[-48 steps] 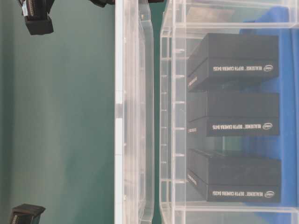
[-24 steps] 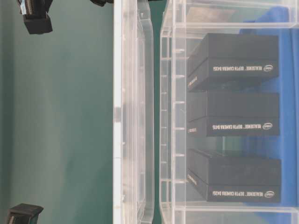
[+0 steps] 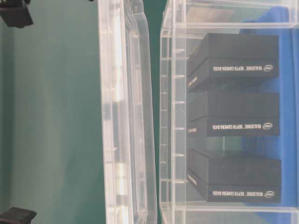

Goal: Clamp the lid of the box with both arms, then lift and open it.
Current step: 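Lift the clamped lid up off the box with both grippers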

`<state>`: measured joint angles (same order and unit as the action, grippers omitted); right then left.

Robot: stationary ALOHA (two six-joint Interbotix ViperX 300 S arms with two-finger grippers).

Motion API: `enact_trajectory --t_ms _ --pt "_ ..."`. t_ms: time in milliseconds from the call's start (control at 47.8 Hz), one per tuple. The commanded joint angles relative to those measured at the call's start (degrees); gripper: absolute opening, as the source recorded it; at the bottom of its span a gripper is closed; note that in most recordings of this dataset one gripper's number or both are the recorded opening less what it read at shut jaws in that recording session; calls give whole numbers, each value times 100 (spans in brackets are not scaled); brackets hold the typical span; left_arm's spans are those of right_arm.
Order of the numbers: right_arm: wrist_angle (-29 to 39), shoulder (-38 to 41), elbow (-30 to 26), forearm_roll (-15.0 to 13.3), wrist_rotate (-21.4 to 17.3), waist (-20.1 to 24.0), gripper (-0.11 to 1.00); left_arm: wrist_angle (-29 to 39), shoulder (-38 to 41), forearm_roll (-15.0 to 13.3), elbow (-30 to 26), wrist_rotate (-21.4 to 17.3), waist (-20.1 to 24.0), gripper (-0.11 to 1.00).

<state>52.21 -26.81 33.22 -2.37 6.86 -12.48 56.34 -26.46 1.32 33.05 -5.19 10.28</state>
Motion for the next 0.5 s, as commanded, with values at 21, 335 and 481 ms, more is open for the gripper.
enact_trajectory --t_ms 21,335,481 --pt "-114 -62 -246 -105 -220 439 0 -70 -44 18 -316 220 -264 1" --pt "18 -62 -202 -729 -1239 1266 0 -26 -9 35 -325 765 -879 1" --pt "105 -35 -202 -932 -1714 1670 0 -26 18 35 -334 984 -1116 1"
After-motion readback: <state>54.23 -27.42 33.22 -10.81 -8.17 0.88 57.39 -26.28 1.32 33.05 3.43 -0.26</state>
